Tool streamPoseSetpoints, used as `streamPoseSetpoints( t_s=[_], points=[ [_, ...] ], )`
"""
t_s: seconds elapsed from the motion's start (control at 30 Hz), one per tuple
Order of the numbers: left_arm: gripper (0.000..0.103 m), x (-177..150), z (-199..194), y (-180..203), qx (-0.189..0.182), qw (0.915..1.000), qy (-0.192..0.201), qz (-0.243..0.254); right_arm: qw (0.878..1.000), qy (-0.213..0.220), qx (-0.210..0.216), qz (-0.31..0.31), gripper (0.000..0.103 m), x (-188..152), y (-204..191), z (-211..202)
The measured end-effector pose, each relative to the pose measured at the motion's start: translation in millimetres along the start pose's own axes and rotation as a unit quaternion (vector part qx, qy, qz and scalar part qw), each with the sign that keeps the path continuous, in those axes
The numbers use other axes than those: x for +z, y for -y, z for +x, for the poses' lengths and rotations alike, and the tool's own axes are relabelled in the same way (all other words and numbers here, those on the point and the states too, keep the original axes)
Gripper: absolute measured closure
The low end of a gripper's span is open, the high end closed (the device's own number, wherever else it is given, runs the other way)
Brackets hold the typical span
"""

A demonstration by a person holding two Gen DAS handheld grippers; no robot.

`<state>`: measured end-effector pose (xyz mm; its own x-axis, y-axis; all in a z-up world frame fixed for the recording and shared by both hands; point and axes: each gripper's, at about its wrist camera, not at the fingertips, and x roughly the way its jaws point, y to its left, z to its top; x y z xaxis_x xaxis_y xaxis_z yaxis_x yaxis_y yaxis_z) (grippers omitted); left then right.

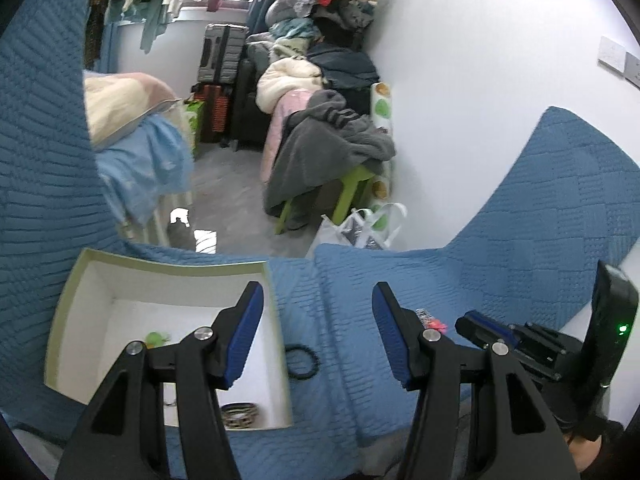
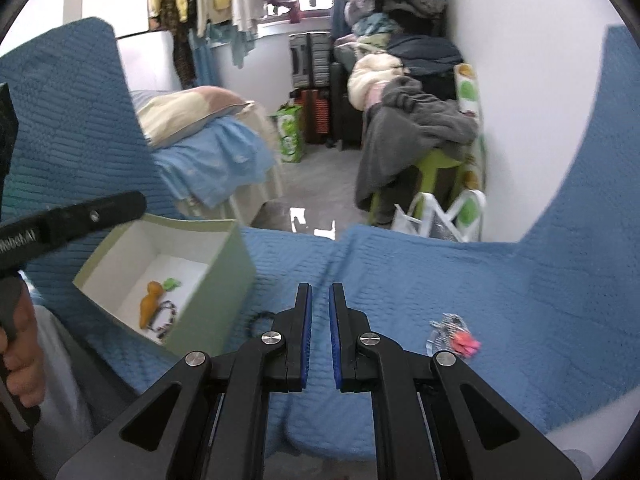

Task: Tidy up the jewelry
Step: 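Move both tools back toward the silver keyring and pink charm, then grasp the silver ring keyring with the left tool while the right tool grasps the pink flower charm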

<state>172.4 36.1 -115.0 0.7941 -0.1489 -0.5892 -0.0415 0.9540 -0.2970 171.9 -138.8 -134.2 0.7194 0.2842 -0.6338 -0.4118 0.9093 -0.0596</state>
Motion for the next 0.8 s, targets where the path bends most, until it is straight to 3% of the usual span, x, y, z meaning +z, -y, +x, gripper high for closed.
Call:
streamPoseSetpoints(
  t_s=[0.33, 0.7, 0.8],
  points=[
    [0.048, -21.6, 48.8, 55.1, -0.061, 0.9965, -0.057, 0.003, 0.999, -0.009, -0.033, 0.041, 0.097, -23.7, 75.8, -10.9],
    [0.057, -48.7, 123.7, 102.7, -0.092, 0.9872, -0.13, 0.009, 0.994, -0.063, -0.015, 0.094, 0.095, -51.7, 156.4, 18.9],
    [0.063, -59.8, 148.7, 113.7, -0.097, 0.9832, -0.154, 0.011, 0.992, -0.08, -0.02, 0.097, 0.085, -55.6, 169.4, 34.1]
  ],
)
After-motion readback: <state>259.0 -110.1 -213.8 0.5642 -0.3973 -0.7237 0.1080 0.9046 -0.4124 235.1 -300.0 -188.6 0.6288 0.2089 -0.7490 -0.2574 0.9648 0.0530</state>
